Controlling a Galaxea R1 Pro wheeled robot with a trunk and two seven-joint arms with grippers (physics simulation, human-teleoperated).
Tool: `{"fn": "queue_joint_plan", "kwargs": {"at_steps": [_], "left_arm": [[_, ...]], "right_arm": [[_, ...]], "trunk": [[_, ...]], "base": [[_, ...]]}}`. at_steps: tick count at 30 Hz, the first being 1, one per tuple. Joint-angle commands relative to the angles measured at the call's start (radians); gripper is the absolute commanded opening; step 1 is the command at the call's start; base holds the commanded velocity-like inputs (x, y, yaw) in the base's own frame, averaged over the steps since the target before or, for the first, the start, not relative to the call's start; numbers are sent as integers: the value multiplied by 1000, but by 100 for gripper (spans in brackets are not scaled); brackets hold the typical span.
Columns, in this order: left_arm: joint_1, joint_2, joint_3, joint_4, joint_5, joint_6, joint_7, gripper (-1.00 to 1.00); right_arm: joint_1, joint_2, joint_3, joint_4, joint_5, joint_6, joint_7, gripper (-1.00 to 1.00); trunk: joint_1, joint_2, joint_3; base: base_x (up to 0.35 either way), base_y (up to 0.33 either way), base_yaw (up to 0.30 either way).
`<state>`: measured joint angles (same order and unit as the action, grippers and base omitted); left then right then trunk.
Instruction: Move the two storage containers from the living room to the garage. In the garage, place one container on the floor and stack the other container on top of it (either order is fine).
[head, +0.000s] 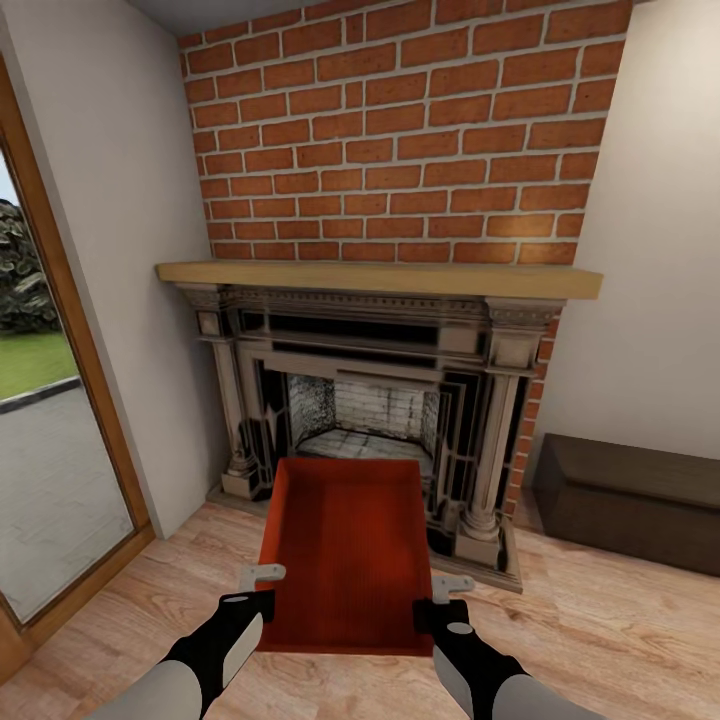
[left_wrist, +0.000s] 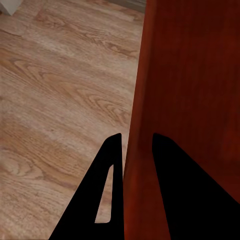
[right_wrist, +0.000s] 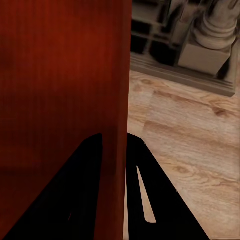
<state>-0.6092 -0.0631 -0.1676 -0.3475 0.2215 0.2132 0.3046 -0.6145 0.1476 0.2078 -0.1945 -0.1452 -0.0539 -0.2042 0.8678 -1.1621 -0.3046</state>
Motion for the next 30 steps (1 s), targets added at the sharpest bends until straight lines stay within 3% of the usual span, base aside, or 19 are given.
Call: {"fn": "queue_joint_plan", "kwargs": {"at_steps": [1,30], "left_arm": [[-1,6,-3,-5,1,-64,8,-100],[-1,6,-3,-5,1,-64,8,-100]], "right_arm": [[-1,-14,-28,3,-28,-1,-4,-100],[-1,-14,-41,-8,-43,13,-7,-100]], "trunk": [[0,-1,-1],[0,-1,-1]], "base": [[0,0,0],[0,0,-4]]}}
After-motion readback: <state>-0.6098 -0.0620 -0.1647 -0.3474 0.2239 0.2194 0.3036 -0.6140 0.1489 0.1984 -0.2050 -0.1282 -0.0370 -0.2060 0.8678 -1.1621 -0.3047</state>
